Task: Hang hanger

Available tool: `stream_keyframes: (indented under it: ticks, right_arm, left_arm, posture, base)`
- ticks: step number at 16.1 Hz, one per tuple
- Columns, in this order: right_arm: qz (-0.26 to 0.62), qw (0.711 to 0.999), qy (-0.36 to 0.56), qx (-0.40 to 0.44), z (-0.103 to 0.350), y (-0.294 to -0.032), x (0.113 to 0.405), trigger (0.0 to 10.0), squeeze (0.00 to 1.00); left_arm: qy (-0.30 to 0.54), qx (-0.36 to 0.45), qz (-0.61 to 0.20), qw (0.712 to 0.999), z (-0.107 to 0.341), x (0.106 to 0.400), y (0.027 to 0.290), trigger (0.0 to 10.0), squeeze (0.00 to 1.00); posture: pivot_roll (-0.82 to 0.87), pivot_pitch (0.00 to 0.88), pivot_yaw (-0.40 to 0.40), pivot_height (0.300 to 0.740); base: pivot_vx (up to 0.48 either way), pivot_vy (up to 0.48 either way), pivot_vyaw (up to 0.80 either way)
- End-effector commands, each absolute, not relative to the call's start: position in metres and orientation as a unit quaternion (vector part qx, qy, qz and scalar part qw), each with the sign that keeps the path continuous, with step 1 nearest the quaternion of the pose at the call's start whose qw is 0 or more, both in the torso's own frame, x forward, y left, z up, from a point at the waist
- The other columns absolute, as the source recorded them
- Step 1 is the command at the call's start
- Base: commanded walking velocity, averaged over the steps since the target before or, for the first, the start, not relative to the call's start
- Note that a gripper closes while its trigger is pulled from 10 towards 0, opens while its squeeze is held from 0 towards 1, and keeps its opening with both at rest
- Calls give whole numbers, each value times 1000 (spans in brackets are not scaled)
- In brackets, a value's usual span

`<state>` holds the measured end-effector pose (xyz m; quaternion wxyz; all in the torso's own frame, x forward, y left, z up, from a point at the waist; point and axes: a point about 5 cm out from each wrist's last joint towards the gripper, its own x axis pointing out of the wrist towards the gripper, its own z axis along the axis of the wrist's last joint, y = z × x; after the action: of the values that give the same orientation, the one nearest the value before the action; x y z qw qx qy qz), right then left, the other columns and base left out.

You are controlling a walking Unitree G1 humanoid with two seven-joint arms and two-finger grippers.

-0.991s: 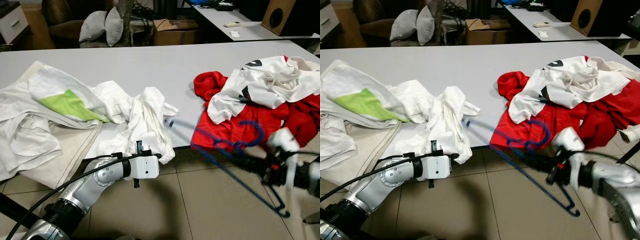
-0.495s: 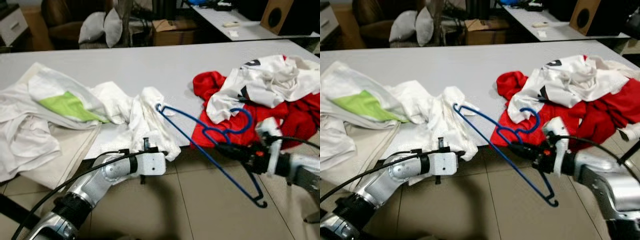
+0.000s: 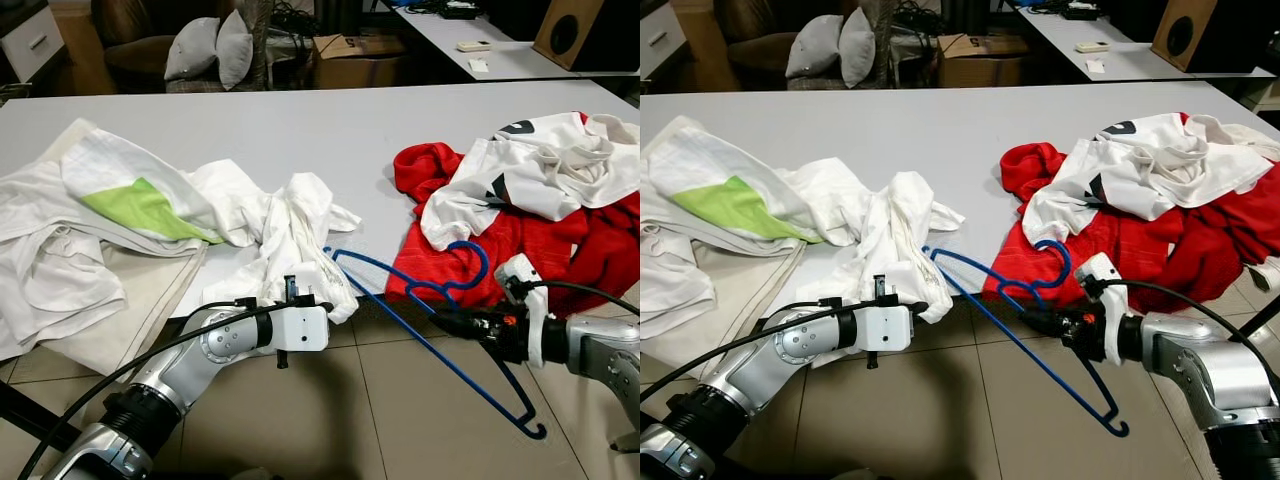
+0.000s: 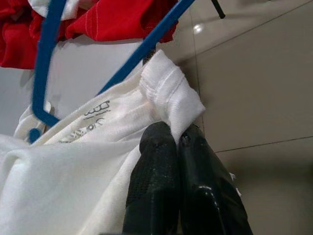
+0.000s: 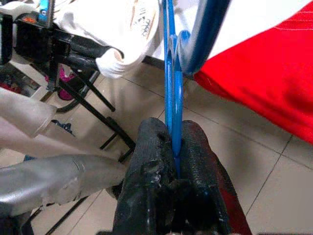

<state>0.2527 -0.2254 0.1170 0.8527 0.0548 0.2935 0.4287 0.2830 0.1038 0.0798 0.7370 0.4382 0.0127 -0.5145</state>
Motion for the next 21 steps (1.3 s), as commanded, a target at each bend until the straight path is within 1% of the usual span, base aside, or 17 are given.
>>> stream_keyframes:
  ticks: [1, 2, 3, 4, 5, 6, 7, 8, 11, 12, 13, 15, 16, 17, 18, 19, 21]
  right_arm:
    - [436, 858, 267, 55, 127, -226, 255, 10000, 0]
    - [437, 861, 253, 57, 133, -225, 256, 10000, 0]
    - [434, 866, 242, 53, 137, -225, 256, 10000, 0]
    - [425, 872, 237, 53, 138, -225, 255, 10000, 0]
    - [419, 876, 232, 55, 139, -225, 253, 10000, 0]
    - [412, 880, 230, 56, 138, -225, 251, 10000, 0]
    - [409, 882, 226, 60, 138, -224, 246, 10000, 0]
    - [406, 884, 225, 62, 137, -223, 244, 10000, 0]
    - [388, 892, 219, 75, 135, -223, 234, 10000, 0]
    - [383, 894, 219, 77, 135, -224, 231, 10000, 0]
    - [374, 898, 217, 79, 136, -226, 228, 10000, 0]
    - [369, 901, 215, 77, 137, -227, 227, 10000, 0]
    - [365, 903, 215, 75, 138, -228, 226, 10000, 0]
    - [363, 904, 213, 75, 139, -228, 224, 10000, 0]
    - [362, 905, 212, 76, 139, -227, 224, 10000, 0]
    - [358, 906, 209, 79, 140, -226, 225, 10000, 0]
    - [359, 906, 206, 82, 140, -222, 225, 10000, 0]
  left_arm:
    - [9, 444, -515, 733, 81, 283, 103, 0, 0]
    - [12, 443, -517, 733, 80, 283, 104, 0, 0]
    - [21, 430, -512, 743, 78, 284, 105, 0, 0]
    - [25, 400, -495, 771, 80, 286, 109, 3725, 0]
    - [31, 371, -488, 789, 83, 287, 112, 10000, 0]
    - [38, 345, -494, 797, 85, 285, 118, 10000, 0]
    - [51, 298, -503, 810, 88, 282, 125, 10000, 1000]
    - [58, 281, -512, 809, 89, 279, 128, 10000, 1000]
    - [132, 246, -583, 763, 86, 258, 143, 10000, 1000]
    - [147, 243, -597, 751, 87, 254, 145, 10000, 1000]
    - [154, 250, -595, 748, 88, 255, 145, 10000, 1000]
    - [133, 211, -561, 789, 96, 266, 141, 10000, 1000]
    - [127, 188, -550, 804, 101, 270, 140, 10000, 1000]
    - [127, 144, -518, 834, 105, 277, 138, 10000, 1000]
    - [128, 129, -503, 845, 106, 280, 138, 10000, 1000]
    - [122, 89, -448, 881, 108, 295, 127, 10000, 1000]
    - [122, 80, -410, 900, 105, 307, 114, 10000, 1000]
  posture:
    - [-79, 0, -14, 740]
    - [-80, 0, -14, 740]
    - [-78, 0, -11, 740]
    - [-82, 0, -5, 740]
    - [-84, 0, 0, 740]
    - [-90, 0, 12, 740]
    - [-91, 0, 18, 740]
    - [-92, 0, 21, 740]
    - [-97, 0, 35, 740]
    - [-99, 0, 36, 740]
    - [-103, 0, 39, 740]
    - [-111, 0, 41, 740]
    - [-115, 0, 43, 740]
    - [-117, 0, 44, 740]
    - [-117, 0, 44, 740]
    - [-116, 0, 38, 740]
    - [-125, 0, 44, 740]
  base:
    - [0, 0, 0]
    - [0, 0, 0]
    - [0, 0, 0]
    - [0, 0, 0]
    - [0, 0, 0]
    - [0, 0, 0]
    - [0, 0, 0]
    - [0, 0, 0]
    - [0, 0, 0]
    - [0, 0, 0]
    - [0, 0, 0]
    - [0, 0, 0]
    - [0, 0, 0]
    - [0, 0, 0]
    - [0, 0, 0]
    - [0, 0, 0]
    - [0, 0, 0]
